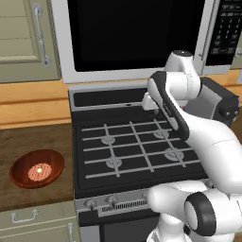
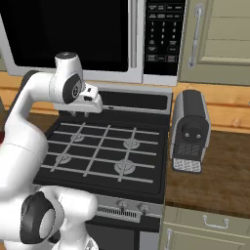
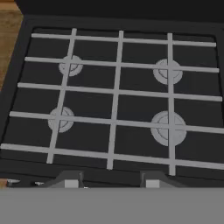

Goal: Open the microwave, place the bowl with waffle inside the microwave, then close the microwave door and turn it on.

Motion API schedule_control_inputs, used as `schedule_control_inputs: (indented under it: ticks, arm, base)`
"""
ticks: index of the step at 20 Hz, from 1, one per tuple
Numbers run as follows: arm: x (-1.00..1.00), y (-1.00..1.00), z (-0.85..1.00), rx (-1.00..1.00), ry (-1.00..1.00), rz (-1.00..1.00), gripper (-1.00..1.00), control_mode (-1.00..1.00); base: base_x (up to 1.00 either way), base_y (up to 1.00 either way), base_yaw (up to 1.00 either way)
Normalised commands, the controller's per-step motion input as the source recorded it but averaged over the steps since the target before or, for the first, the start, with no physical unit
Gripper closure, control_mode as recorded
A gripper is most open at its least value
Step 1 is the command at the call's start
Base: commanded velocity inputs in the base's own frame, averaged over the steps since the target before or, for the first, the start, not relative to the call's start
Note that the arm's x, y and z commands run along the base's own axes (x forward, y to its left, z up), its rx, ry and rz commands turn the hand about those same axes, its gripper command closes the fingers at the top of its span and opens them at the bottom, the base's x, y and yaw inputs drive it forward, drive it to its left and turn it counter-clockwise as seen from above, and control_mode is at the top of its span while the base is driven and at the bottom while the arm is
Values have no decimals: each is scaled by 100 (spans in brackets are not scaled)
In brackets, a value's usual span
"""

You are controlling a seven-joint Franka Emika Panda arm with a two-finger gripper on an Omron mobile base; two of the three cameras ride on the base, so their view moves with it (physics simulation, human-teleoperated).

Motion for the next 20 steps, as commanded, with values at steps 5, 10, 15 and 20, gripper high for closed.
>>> schedule_control_inputs:
  ticks: [5, 10, 15, 20]
  arm:
    - [-36, -21, 16, 0, -43, -3, -100, -100]
    - [-48, -92, 45, 5, -85, -1, -100, -100]
    - [-39, -84, 76, 18, -33, -6, -100, -100]
    - [0, -63, 99, 10, -26, -14, -100, -100]
  base:
    - [0, 0, 0]
    - [0, 0, 0]
    - [0, 0, 0]
    - [0, 0, 0]
